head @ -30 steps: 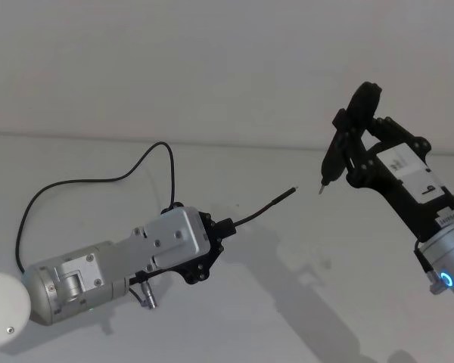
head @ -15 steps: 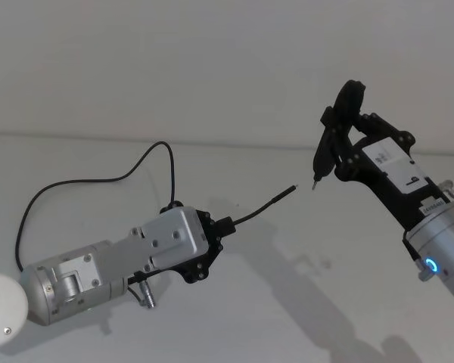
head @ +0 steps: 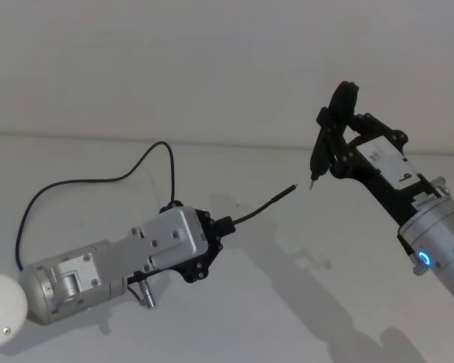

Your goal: Pick up the data cable with the one hand.

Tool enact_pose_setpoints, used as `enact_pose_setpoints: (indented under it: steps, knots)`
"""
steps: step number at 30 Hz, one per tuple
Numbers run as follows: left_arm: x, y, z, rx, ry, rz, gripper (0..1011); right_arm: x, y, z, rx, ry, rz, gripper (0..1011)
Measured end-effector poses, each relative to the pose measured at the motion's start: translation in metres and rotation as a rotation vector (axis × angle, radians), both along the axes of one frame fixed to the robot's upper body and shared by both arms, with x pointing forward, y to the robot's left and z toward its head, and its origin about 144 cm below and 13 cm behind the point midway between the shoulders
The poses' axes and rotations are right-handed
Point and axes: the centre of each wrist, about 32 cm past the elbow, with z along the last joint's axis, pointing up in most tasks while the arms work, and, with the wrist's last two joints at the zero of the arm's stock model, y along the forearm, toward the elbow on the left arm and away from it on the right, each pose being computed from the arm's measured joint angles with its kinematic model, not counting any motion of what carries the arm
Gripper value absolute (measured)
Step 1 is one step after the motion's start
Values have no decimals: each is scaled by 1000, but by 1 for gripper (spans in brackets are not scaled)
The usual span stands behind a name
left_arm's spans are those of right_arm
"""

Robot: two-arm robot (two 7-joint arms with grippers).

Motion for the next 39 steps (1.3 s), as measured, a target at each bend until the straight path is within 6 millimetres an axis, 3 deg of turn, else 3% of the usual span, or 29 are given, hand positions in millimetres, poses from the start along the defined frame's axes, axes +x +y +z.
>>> enact_pose_setpoints:
  steps: [39]
  knots:
    - [0,0,0,0,0,-1,43,8,6,-2,40,22,44,268]
